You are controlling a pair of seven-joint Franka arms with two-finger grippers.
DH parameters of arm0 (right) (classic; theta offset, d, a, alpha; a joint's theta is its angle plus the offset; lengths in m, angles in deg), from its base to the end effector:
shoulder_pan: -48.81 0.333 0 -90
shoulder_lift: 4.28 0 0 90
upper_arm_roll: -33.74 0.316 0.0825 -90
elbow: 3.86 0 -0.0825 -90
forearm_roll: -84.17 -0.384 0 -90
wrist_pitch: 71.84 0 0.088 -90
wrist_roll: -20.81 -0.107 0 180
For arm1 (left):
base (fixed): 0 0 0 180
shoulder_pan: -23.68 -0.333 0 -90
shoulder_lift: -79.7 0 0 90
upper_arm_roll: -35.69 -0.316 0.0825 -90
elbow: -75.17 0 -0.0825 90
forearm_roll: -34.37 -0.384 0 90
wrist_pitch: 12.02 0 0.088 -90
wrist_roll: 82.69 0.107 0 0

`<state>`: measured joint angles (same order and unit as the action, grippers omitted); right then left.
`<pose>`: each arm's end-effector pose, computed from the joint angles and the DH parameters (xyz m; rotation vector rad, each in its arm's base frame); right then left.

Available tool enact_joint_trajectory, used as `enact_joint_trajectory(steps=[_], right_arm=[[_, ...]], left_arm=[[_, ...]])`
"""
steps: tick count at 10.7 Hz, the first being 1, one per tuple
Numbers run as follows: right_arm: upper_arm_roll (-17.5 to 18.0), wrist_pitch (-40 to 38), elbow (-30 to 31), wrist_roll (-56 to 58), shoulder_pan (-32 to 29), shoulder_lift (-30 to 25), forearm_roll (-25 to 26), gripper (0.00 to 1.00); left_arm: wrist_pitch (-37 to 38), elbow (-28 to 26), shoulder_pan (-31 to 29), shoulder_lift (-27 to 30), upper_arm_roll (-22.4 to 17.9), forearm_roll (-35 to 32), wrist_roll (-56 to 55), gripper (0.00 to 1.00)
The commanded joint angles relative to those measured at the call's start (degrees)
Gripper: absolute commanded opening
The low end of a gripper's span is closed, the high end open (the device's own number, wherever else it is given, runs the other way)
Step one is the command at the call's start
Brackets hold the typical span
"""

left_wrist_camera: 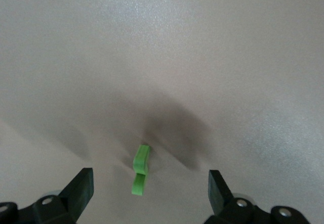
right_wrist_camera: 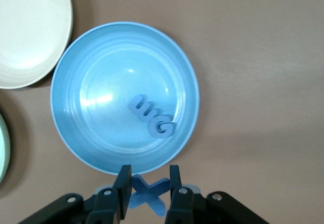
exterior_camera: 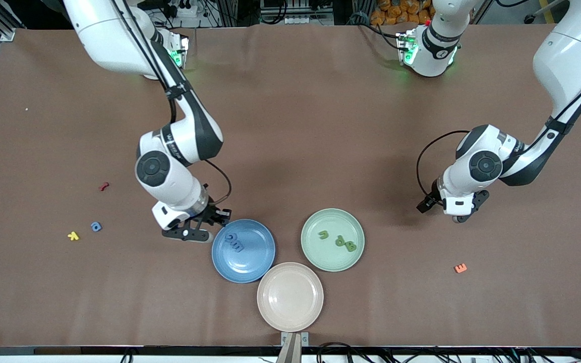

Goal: Sort letters by color into matching plates
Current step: 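Carry blue x to the blue plate while the left gripper grasps green z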

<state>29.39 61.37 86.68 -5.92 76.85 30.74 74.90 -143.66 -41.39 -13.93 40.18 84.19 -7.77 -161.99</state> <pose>0.6465 0.2956 0.2950 -2.9987 0.2091 -0.1324 0.5710 -0.0946 0.1924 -2.8733 -1.1127 0.0875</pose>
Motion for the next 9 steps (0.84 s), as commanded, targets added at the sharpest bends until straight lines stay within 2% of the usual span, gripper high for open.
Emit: enact_joint_trajectory(steps=[1, 3, 6, 7, 8, 9], right_arm=[[-0.5, -0.9, -5.2, -1.9, 2.1, 4.4, -0.1, 0.22], [-0.5, -0.2, -5.3, -4.2, 3.1, 5.3, 0.0, 0.26], [-0.5, -0.1, -6.6, -4.4, 3.4, 6.5, 0.0, 0.26], [-0.5, -0.1, -6.9, -4.4, 3.4, 6.6, 0.0, 0.29], [-0.6, -0.1, -7.2, -4.4, 3.3, 6.9, 0.0, 0.32], [-0.7, 0.1, -8.3, -4.4, 3.2, 7.4, 0.0, 0.36]], left_arm=[[-2.0, -1.2, -0.2, 0.5, -0.8, -2.9, -2.1, 1.00], [-2.5, -1.2, -0.2, 0.1, -0.9, -2.9, -2.1, 1.00], [-2.9, -1.3, 0.0, 0.0, -0.9, -2.9, -2.1, 1.00], [-2.9, -1.3, 0.0, 0.0, -0.9, -2.9, -2.5, 0.72], [-3.0, -1.2, 0.0, 0.0, -0.9, -2.9, -5.0, 0.28], [-4.0, -1.1, 0.3, 0.0, -0.9, -2.9, -7.5, 0.00]])
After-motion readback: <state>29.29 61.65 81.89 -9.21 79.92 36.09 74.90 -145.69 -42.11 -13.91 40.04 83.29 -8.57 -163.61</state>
